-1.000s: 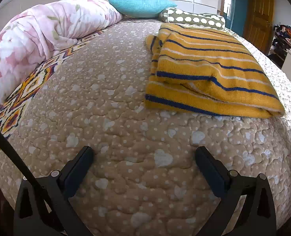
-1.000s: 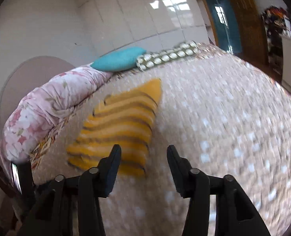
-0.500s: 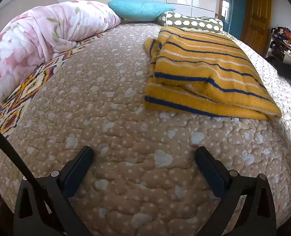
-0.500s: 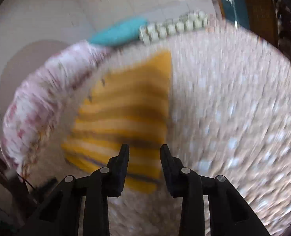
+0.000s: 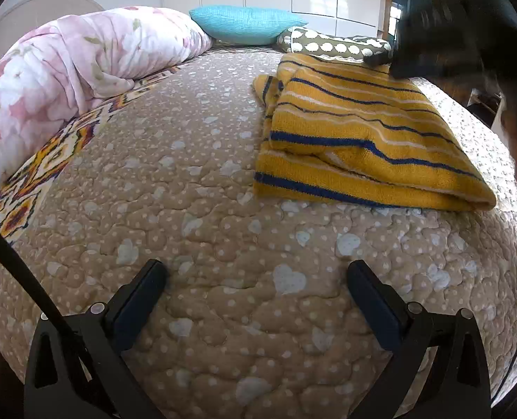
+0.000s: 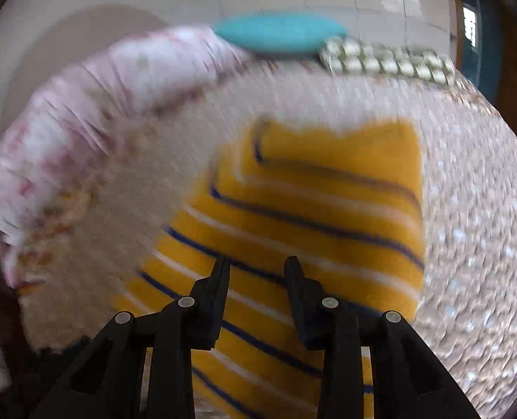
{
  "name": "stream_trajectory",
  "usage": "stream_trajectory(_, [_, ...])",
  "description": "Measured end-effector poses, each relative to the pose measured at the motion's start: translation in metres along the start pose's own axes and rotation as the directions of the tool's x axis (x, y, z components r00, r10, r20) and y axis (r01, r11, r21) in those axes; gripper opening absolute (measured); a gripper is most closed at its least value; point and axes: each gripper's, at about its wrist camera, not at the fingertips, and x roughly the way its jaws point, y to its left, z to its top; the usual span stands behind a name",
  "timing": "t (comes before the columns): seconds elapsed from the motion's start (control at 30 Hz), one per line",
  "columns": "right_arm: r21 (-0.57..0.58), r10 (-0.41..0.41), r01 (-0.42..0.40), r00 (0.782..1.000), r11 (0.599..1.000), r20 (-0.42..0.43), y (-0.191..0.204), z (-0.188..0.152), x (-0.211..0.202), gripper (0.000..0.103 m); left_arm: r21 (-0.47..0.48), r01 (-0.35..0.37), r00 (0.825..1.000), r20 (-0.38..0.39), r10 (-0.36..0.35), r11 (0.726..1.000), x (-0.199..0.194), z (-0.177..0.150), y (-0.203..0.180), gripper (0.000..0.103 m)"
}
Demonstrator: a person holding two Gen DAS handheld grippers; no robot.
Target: Fold small clothes
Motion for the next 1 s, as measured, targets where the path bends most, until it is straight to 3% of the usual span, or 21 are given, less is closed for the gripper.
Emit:
stream_trajectory(0.07, [0.03, -0.057, 0.056, 0.997, 0.998, 0.044, -0.013, 0.024, 0.0, 0.037, -0.002, 0.002, 1.0, 0.001, -0.002, 1.0, -0.001, -0.001, 0.001, 0.103])
stream_trajectory(0.13, [0.091, -0.093, 0.092, 0.996, 0.992, 0.011, -0.031, 0.046, 0.023, 0.037, -0.001, 0.002, 1.0, 0.002, -0.002, 1.0, -0.001, -0.001, 0.001, 0.103])
stream_trajectory(0.2, [0.147, -0.099, 0.113, 0.99, 0.983, -0.1, -0.049, 0.056, 0.063, 0.037, -0.001, 0.002, 1.0, 0.002, -0.002, 1.0, -0.001, -0.001, 0.001, 0.103])
stream_trajectory(0.23, [0.182, -0.06, 0.096, 0.979, 0.979, -0.195, -0.057, 0.053, 0.09, 0.037, -0.001, 0.003, 1.0, 0.001, -0.003, 1.0, -0.001, -0.001, 0.002, 0.103])
stream_trajectory(0.37, [0.081, -0.131, 0.151, 0.969, 0.985, -0.209, -0.041, 0.07, 0.099, 0.037, -0.001, 0.004, 1.0, 0.003, -0.004, 1.0, -0.001, -0.001, 0.002, 0.103])
stream_trajectory(0.43, [0.025, -0.138, 0.142, 0.984, 0.99, -0.111, -0.024, 0.081, 0.085, 0.037, -0.001, 0.003, 1.0, 0.003, -0.003, 1.0, -0.001, -0.001, 0.002, 0.103])
stream_trajectory(0.5, [0.045, -0.107, 0.112, 0.99, 0.993, -0.094, -0.013, 0.086, 0.088, 0.037, -0.003, 0.003, 1.0, 0.005, -0.003, 1.0, -0.001, -0.001, 0.002, 0.103])
stream_trajectory(0.6, [0.048, -0.079, 0.091, 0.975, 0.995, -0.205, 0.0, 0.077, 0.125, 0.038, -0.004, 0.004, 1.0, 0.005, -0.004, 1.0, -0.001, -0.001, 0.001, 0.103])
stream_trajectory(0.63, [0.01, -0.108, 0.114, 0.959, 0.993, -0.262, 0.006, 0.071, 0.143, 0.043, -0.004, 0.005, 1.0, 0.005, -0.005, 1.0, -0.001, -0.001, 0.002, 0.103])
stream_trajectory(0.67, [-0.043, -0.143, 0.137, 0.956, 0.99, -0.254, 0.014, 0.072, 0.147, 0.044, -0.004, 0.005, 1.0, 0.006, -0.005, 1.0, -0.001, -0.001, 0.002, 0.103])
stream_trajectory(0.73, [-0.083, -0.179, 0.164, 0.954, 0.983, -0.241, 0.024, 0.08, 0.137, 0.044, -0.004, 0.005, 1.0, 0.007, -0.005, 1.0, -0.002, -0.001, 0.002, 0.103])
stream_trajectory(0.8, [-0.025, -0.099, 0.097, 0.982, 0.995, -0.159, 0.02, 0.081, 0.112, 0.044, -0.003, 0.006, 1.0, 0.009, -0.006, 1.0, -0.001, -0.001, 0.002, 0.103])
stream_trajectory(0.87, [0.014, -0.08, 0.082, 0.992, 0.997, -0.102, 0.018, 0.069, 0.093, 0.046, -0.003, 0.007, 1.0, 0.011, -0.007, 1.0, -0.002, -0.001, 0.002, 0.103])
stream_trajectory(0.93, [0.007, -0.118, 0.121, 0.982, 0.993, -0.149, 0.013, 0.047, 0.095, 0.054, -0.001, 0.006, 1.0, 0.014, -0.006, 1.0, -0.002, -0.002, 0.001, 0.103])
stream_trajectory(1.0, [-0.035, -0.131, 0.127, 0.981, 0.991, -0.14, 0.01, 0.032, 0.086, 0.054, -0.001, 0.008, 1.0, 0.015, -0.008, 1.0, -0.002, -0.001, 0.0, 0.103])
